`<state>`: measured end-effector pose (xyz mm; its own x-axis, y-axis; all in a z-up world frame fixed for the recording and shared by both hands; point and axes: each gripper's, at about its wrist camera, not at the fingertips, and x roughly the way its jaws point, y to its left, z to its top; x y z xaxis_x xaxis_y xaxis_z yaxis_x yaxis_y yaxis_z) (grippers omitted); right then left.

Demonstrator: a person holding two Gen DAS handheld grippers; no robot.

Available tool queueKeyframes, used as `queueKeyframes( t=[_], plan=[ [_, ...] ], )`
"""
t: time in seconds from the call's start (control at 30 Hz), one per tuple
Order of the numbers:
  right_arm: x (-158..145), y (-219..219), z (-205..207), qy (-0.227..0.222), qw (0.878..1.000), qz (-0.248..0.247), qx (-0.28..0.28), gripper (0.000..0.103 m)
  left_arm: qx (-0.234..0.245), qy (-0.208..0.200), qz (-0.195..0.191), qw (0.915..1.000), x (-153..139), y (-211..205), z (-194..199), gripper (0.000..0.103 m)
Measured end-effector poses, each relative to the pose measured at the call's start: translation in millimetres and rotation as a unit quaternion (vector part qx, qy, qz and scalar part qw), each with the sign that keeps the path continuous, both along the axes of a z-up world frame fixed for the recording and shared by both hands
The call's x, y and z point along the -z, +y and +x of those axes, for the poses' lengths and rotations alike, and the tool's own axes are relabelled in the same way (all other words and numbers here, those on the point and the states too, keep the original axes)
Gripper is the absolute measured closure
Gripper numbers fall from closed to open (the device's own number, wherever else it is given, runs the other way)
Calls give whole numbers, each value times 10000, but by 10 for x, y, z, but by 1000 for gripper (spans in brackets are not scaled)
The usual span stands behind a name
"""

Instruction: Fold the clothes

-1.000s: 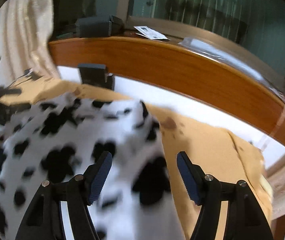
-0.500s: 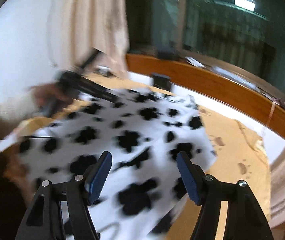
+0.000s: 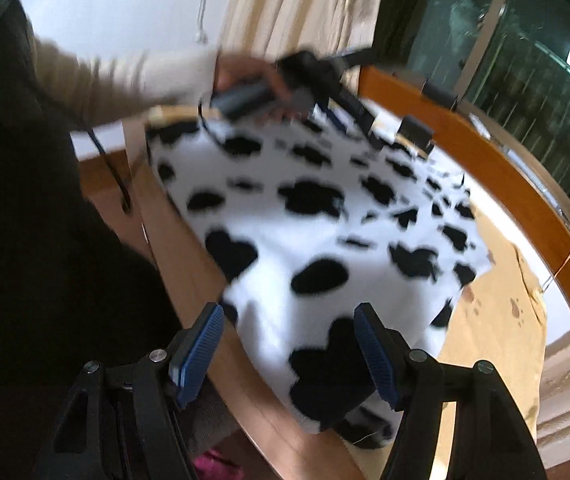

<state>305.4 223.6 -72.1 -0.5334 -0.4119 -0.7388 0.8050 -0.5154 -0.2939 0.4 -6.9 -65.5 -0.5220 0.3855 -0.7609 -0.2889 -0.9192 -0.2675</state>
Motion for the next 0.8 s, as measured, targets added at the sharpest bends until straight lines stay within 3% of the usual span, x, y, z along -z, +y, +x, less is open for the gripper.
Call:
queueKeyframes(
  t=[0.17,0.23,0.3,0.47,0.53,0.67,0.8],
  plan=[
    [309,-79,-217,-294,9984,440,214,34,71,-113,-54,9999,88,80,-15,0],
    [278,-41,-287,-504,9980,237,308,44,81,-182,-100,9998,144,103,-33,0],
    [181,40,-369,-637,9968,-53,475,72,63,-270,-130,9995,216,110,-64,0],
    [-250,388,-560,-424,9863,-1038,1209,84,0,-413,-117,9991,347,110,-131,0],
    [-438,546,-664,-196,9787,-1356,1531,86,16,-383,-165,9991,355,128,-135,0],
    [-856,1005,-964,68,9515,-2186,2164,86,126,-302,-378,9988,365,177,-106,0],
    [-1209,1365,-1231,735,9258,-2417,2811,86,236,-208,-607,9977,376,234,-63,0]
  ],
)
